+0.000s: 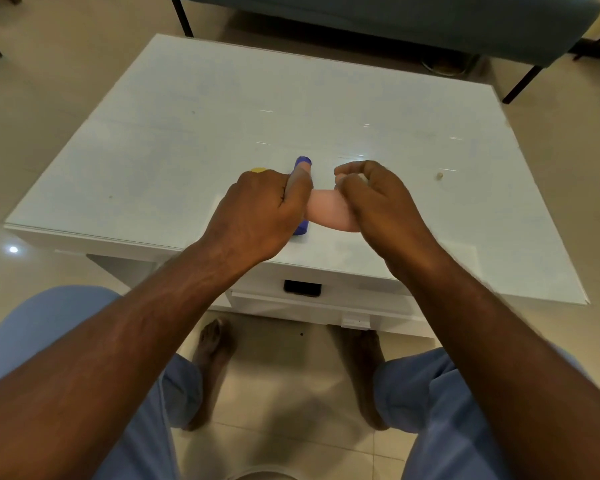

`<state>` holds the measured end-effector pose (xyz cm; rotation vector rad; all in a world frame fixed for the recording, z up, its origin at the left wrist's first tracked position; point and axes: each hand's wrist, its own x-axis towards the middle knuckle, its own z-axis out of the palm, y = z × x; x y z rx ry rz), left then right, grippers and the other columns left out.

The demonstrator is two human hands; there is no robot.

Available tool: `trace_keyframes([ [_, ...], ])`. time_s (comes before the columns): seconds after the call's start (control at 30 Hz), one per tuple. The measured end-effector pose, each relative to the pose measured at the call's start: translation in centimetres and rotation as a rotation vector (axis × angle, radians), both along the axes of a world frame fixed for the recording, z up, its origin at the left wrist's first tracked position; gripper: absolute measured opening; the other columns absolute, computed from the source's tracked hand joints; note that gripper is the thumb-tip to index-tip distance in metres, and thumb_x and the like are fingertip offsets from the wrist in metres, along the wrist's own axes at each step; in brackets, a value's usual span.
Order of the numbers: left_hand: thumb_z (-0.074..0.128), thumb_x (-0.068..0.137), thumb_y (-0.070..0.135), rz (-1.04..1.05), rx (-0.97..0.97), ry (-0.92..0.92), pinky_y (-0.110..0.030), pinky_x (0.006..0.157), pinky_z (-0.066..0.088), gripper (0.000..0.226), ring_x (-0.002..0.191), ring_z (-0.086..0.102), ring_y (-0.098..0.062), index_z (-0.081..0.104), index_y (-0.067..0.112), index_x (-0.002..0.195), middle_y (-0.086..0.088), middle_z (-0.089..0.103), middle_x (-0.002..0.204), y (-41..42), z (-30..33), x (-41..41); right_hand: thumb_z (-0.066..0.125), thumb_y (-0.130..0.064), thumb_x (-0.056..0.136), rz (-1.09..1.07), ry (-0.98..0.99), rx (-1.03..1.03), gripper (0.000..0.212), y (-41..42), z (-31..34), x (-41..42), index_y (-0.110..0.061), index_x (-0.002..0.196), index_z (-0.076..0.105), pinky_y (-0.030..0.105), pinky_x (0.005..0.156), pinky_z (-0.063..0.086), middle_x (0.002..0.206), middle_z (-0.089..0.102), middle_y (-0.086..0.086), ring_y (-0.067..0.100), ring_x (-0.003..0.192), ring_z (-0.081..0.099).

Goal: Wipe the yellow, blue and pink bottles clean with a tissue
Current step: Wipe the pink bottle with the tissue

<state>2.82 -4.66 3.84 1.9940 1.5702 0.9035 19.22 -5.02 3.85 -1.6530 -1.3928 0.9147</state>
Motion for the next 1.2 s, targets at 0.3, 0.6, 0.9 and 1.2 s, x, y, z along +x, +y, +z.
trace_keyframes([
  [0.3,0.030,0.103,0.044,0.009,0.046,0.005,-0.032,0.057,0.044,0.058,0.059,0.058,-0.019,0.059,0.012,0.064,-0.007,0.059,0.058,0.5,-0.4,0.0,0.039,-0.011,0.107,-0.073,0.140,0.032,0.038,0.1,0.2,0.6,-0.022,0.131,0.065,0.029,0.086,0.057,0.120,0.069,-0.003,0.010,0.109,0.065],
  [0.6,0.037,0.100,0.053,0.089,-0.276,-0.408,-0.033,0.063,0.057,0.051,0.054,0.060,-0.014,0.061,0.011,0.084,-0.003,0.064,0.063,1.6,-0.1,0.6,0.059,-0.036,0.104,-0.123,0.174,0.192,0.013,0.0,0.4,0.4,-0.034,0.112,0.069,0.021,0.077,0.058,0.101,0.074,-0.019,0.002,0.095,0.071],
  [0.9,0.029,0.102,0.048,-0.033,-0.354,-0.392,-0.024,0.065,0.057,0.047,0.057,0.064,-0.010,0.061,0.013,0.097,-0.003,0.066,0.070,0.4,-0.2,1.9,0.057,-0.030,0.106,0.005,-0.139,0.537,0.036,-0.3,0.3,-0.1,-0.007,0.089,0.079,0.026,0.064,0.057,0.078,0.076,0.002,0.014,0.073,0.072],
  [1.2,0.038,0.101,0.047,-0.123,-0.321,-0.476,-0.023,0.058,0.052,0.042,0.060,0.061,-0.010,0.060,0.011,0.101,-0.003,0.071,0.084,-1.1,0.1,2.8,0.062,-0.041,0.100,-0.179,-0.252,0.570,0.053,0.9,1.5,1.6,-0.025,0.055,0.042,0.019,0.050,0.034,0.049,0.037,-0.011,0.008,0.047,0.039],
])
